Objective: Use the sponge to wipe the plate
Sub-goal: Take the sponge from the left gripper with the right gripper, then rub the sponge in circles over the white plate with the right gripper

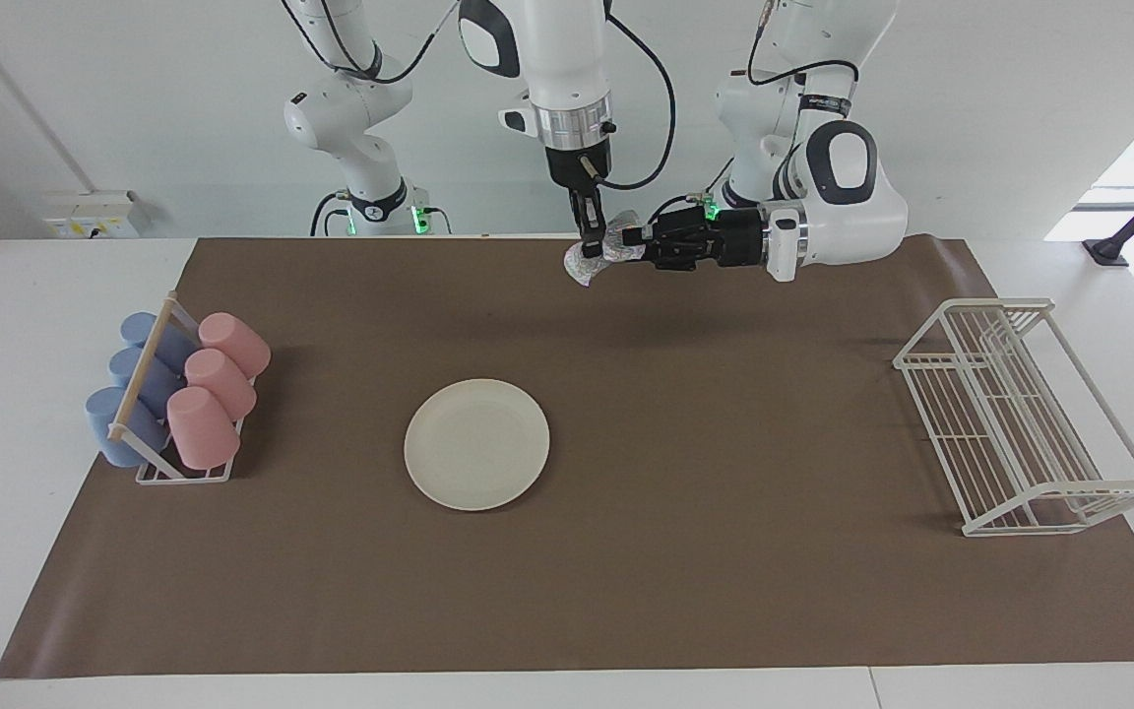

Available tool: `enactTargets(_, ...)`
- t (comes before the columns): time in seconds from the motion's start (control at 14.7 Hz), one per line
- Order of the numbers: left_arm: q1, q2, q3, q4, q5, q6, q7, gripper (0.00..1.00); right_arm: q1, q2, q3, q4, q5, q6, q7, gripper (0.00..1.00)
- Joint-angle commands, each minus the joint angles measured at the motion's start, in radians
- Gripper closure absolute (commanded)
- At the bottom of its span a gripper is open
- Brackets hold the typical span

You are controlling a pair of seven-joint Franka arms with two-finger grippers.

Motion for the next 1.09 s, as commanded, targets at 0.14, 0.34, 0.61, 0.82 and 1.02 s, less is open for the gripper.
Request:
enactTargets(0.14, 0.019, -0.025, 0.015, -0.022, 0.063, -0.01, -0.002, 0.0, -0.137, -0.05, 0.003, -0.236, 0.006, 0.231, -0.269, 1.0)
enactTargets(0.34, 0.035, -0.024, 0.015, -0.021, 0.129, -0.003, -0.002, 0.0, -0.234, 0.005, 0.002, -0.362, 0.006, 0.404, -0.446, 1.0)
enactTargets(0.61, 0.112, -0.007, 0.015, 0.007, 0.296, -0.006, 0.0, 0.0, -0.26, 0.13, 0.005, -0.493, 0.006, 0.717, -0.497, 1.0)
enactTargets(0.82, 0.164, 0.025, 0.015, 0.057, 0.48, 0.004, 0.001, 0.0, -0.257, 0.189, 0.005, -0.492, 0.014, 0.764, -0.494, 1.0)
enactTargets(1.02, 0.189, 0.064, 0.015, 0.11, 0.702, 0.033, 0.0, 0.0, -0.265, 0.21, 0.005, -0.496, 0.014, 0.77, -0.523, 1.0)
